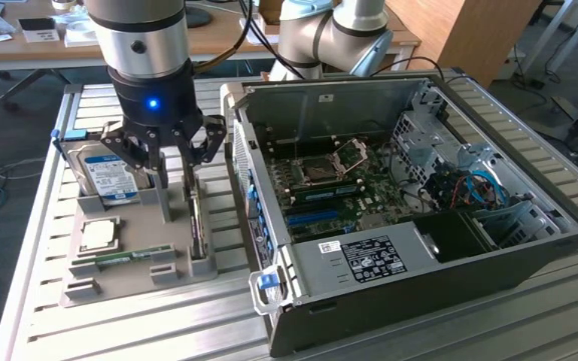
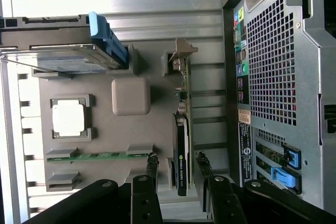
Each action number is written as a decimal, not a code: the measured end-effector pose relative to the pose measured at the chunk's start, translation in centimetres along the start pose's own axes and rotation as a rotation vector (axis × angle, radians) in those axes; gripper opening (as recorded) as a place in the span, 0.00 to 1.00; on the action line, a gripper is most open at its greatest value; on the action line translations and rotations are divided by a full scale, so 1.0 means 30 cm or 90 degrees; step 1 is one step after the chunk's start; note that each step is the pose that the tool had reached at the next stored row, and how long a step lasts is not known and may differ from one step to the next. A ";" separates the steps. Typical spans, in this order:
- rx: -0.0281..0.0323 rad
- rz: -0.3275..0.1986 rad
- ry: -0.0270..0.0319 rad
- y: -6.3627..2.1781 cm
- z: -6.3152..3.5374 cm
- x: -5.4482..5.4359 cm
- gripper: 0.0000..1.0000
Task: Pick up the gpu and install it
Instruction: 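Pick up the gpu and move the gpu toward the slot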
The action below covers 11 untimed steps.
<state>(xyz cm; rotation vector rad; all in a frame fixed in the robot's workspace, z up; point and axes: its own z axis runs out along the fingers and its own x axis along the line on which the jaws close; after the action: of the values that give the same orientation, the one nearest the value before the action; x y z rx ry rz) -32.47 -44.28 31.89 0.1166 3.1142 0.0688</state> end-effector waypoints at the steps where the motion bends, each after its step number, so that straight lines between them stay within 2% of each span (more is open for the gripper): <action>1: -0.0002 0.000 -0.0002 0.000 0.002 0.000 0.42; 11: 0.0000 0.000 0.0000 0.000 0.009 0.000 0.42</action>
<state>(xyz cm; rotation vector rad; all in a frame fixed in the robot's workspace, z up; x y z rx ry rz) -32.47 -44.28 31.63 0.1166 3.1141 0.0688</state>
